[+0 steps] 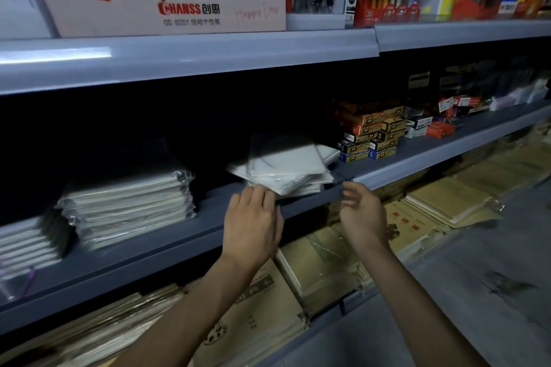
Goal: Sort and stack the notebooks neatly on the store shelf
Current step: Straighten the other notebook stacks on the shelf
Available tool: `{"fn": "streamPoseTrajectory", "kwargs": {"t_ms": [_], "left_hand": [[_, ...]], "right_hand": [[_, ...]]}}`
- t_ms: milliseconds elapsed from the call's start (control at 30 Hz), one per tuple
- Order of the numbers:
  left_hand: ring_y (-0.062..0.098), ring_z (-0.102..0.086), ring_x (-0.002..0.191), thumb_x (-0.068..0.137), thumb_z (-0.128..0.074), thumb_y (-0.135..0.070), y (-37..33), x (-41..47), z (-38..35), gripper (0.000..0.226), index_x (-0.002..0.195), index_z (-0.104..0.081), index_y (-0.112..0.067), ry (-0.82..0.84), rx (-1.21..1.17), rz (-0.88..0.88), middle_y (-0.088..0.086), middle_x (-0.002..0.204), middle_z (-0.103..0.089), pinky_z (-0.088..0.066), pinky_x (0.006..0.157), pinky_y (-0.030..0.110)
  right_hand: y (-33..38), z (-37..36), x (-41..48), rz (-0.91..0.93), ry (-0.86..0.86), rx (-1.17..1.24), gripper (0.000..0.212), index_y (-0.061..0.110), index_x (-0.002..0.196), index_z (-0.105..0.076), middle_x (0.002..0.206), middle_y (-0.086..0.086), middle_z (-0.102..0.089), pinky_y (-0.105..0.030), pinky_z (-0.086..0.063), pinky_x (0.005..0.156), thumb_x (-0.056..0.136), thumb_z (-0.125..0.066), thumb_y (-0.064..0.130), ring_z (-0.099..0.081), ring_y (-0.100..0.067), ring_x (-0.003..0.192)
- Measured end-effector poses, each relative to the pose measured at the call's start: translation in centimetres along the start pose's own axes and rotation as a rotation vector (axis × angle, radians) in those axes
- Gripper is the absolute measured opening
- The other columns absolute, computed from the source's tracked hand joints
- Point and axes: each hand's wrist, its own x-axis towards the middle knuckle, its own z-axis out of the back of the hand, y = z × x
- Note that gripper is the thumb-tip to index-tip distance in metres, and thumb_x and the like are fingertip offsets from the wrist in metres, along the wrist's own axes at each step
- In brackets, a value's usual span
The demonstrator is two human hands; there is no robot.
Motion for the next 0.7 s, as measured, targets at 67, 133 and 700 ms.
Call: {"fn": "streamPoseTrajectory", "kwargs": {"t_ms": [67,133,700], "left_hand": [[0.03,-0.049,0.086,0.094,-0.064,-0.029,0.0,-0.5,0.4,0.018,0.093,-0.06,-0.012,0.015,-0.005,0.036,0.008,0.092,-0.053,-0.038,0.072,0.043],[0.03,-0.05,0.087,0.093,-0.064,-0.032,-0.3,-0.9,0.8,0.02,0.093,-0.06,-0.012,0.033,0.004,0.057,0.008,0.092,-0.054,-0.04,0.072,0.043],[0.021,-0.049,0.135,0.093,-0.069,-0.026,-2.3,-3.2,2.6,0.051,0.142,-0.061,-0.016,0.072,-0.445,0.701,0.001,0.137,-0.065,-0.024,0.113,0.035]], "right_hand": [[0.4,-0.6,0.0,-0.022,0.044,0.09,0.057,0.017,0.145,-0.054,0.137,0.001,-0.061,-0.035,-0.056,0.087,0.093,-0.055,-0.007,-0.065,-0.02,0.102],[1.0,-1.4,-0.4,-0.096,0.115,0.289,0.064,0.014,0.151,-0.045,0.144,-0.002,-0.053,-0.034,-0.062,0.076,0.094,-0.053,-0.013,-0.072,-0.025,0.092],[2.9,-2.4,-2.0,-0.291,0.192,0.752,0.075,0.021,0.158,-0.035,0.151,-0.013,-0.05,-0.039,-0.06,0.089,0.093,-0.047,-0.015,-0.078,-0.032,0.088]]}}
